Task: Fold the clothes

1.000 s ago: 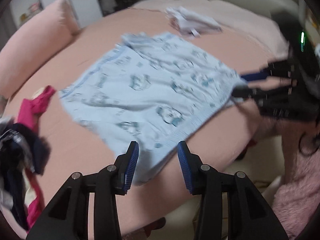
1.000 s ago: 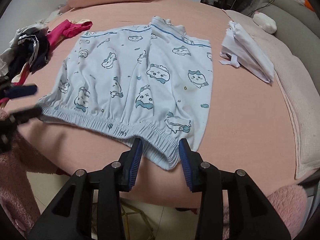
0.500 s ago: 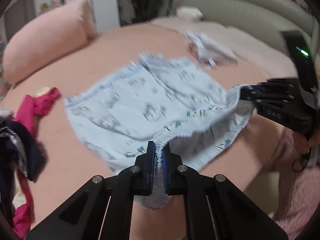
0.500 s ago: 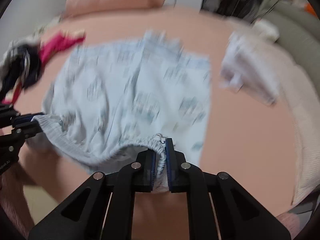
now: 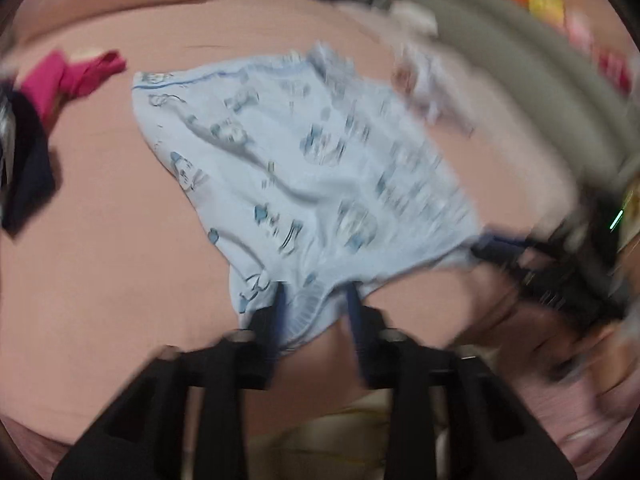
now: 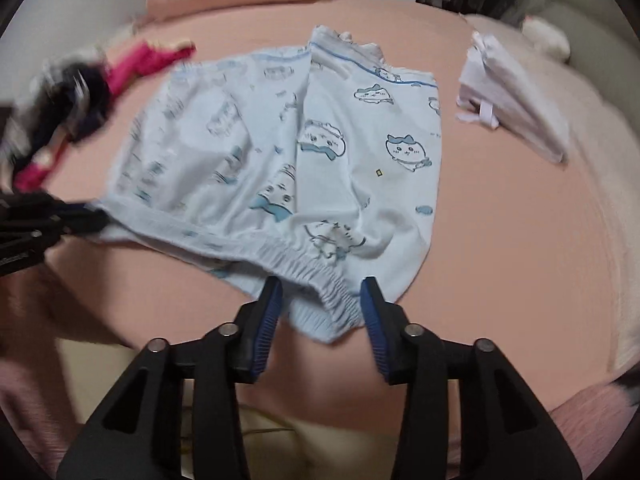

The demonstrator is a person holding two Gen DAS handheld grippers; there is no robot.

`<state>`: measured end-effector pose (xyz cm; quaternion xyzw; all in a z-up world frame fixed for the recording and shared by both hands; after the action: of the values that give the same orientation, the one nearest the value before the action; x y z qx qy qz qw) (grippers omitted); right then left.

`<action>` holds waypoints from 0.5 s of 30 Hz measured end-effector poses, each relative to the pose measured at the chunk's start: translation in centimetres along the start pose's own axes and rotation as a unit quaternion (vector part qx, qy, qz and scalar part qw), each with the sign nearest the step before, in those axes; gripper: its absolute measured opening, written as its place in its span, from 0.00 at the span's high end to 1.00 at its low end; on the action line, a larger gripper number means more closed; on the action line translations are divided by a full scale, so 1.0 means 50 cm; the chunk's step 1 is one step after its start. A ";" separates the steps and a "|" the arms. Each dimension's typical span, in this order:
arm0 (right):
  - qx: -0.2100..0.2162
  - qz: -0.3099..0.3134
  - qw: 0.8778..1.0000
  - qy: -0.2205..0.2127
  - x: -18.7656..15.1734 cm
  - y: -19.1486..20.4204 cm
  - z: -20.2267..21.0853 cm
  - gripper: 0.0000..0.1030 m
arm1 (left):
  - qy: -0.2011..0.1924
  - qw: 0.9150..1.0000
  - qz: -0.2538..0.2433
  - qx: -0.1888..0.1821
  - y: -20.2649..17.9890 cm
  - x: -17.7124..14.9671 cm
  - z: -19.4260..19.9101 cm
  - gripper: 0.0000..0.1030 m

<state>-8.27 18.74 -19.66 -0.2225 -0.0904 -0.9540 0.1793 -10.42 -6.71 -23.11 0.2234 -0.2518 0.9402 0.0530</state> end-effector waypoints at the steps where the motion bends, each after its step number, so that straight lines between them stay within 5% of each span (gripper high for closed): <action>1: 0.033 -0.019 0.999 -0.015 0.004 -0.002 0.019 0.58 | -0.022 0.999 0.022 -0.030 0.002 0.007 0.024 0.58; 3: 0.091 -0.057 0.993 -0.047 0.016 -0.010 0.058 0.57 | -0.052 0.995 0.065 -0.062 0.020 0.016 0.054 0.58; 6: 0.077 -0.130 0.985 -0.078 0.040 -0.066 0.063 0.54 | -0.042 0.992 0.112 -0.042 0.064 0.012 0.036 0.59; 9: 0.055 -0.164 0.984 -0.038 0.032 -0.103 0.010 0.52 | 0.000 0.993 0.120 -0.011 0.080 -0.013 -0.015 0.60; 12: 0.030 -0.138 0.989 0.031 0.002 -0.091 -0.052 0.54 | 0.025 0.993 0.091 0.069 0.092 -0.034 -0.036 0.63; 15: -0.039 -0.099 0.993 0.041 -0.009 -0.086 -0.050 0.55 | 0.025 0.985 0.074 0.154 0.117 -0.046 -0.019 0.67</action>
<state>-10.51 22.19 -22.47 -0.1797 -0.0668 -0.9783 0.0791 -10.00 -11.26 -27.49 0.1857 -0.1183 0.9744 -0.0456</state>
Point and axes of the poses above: each gripper's, at about its wrist camera, not at the fingertips, and z roughly against the way its jaws point, y to its left, x to its top, the point moved 9 cm from there along -z, roughly the way its jaws point, and after that the axes turned 4 degrees about y, right-handed, at the moved point
